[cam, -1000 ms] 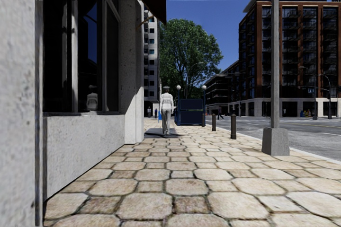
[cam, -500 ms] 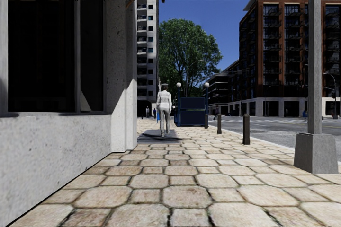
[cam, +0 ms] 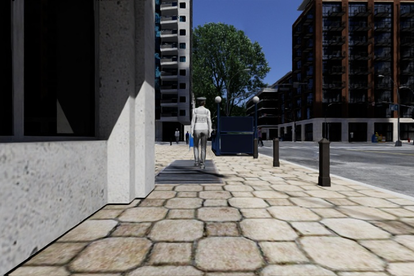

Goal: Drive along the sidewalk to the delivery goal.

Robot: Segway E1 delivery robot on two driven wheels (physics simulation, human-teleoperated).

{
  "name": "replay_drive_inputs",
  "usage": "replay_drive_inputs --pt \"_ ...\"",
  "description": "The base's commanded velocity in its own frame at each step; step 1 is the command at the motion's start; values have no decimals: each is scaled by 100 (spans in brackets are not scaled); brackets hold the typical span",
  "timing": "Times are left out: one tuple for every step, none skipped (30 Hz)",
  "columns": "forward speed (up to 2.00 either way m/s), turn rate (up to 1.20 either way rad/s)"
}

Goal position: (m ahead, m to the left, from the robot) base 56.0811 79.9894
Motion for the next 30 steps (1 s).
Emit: replay_drive_inputs --pt "200 0" --pt "200 0" --pt "200 0" --pt "200 0" --pt "200 0" --pt "200 0" --pt "200 0" --pt "200 0" --pt "200 0" --pt "200 0" --pt "200 0" --pt "200 0" --pt "200 0" --pt "200 0" --pt "200 0" --pt "200 0" --pt "200 0" --pt "200 0" --pt "200 0" --pt "200 0" --pt "200 0" --pt "200 0" --pt "200 0" --pt "200 0" --pt "200 0" --pt "200 0" --pt "200 2" --pt "200 12" --pt "200 17" --pt "200 17"
